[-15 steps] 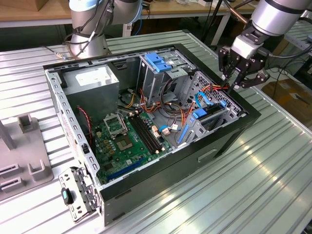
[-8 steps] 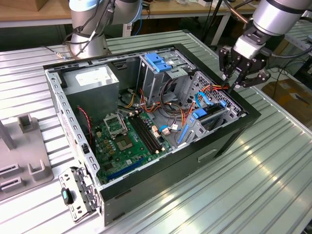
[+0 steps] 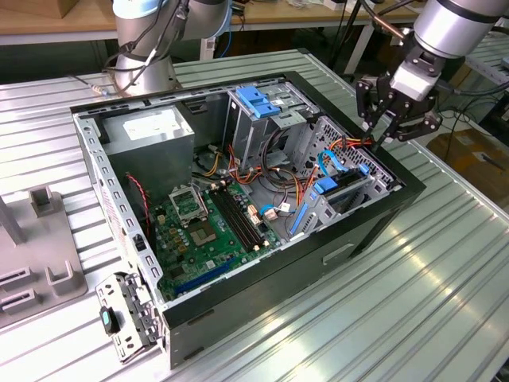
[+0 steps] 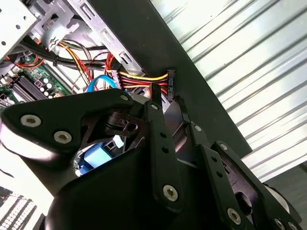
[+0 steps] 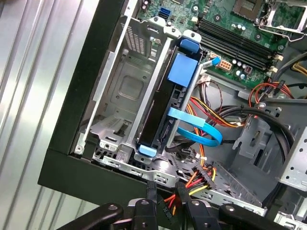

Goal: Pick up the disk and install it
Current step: 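Insert the second disk wire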

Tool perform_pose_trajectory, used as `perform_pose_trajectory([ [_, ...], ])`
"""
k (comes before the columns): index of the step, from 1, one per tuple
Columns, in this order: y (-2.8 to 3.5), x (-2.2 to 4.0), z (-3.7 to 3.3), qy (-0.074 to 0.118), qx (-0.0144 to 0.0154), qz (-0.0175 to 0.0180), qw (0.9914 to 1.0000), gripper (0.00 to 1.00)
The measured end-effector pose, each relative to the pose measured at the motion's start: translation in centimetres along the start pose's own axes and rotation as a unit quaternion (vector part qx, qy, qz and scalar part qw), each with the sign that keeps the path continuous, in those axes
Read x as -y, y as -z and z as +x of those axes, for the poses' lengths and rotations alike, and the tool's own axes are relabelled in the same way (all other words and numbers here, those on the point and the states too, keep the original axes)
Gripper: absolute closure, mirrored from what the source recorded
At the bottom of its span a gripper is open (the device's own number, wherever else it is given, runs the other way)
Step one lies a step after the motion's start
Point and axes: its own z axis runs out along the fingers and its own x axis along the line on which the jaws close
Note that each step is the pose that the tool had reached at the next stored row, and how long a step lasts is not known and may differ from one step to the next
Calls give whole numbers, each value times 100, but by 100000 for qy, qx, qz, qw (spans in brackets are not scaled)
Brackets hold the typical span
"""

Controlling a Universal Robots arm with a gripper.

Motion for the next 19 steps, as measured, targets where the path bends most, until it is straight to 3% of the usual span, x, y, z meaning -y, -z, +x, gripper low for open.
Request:
perform_pose_trajectory([
  [8,29,11,3,36,10,-195,100000,70],
  [13,18,59,22,2126,226,-267,99977,70],
  [16,10,76,30,4590,475,-353,99893,70],
  [19,4,86,35,7856,806,-469,99687,70],
])
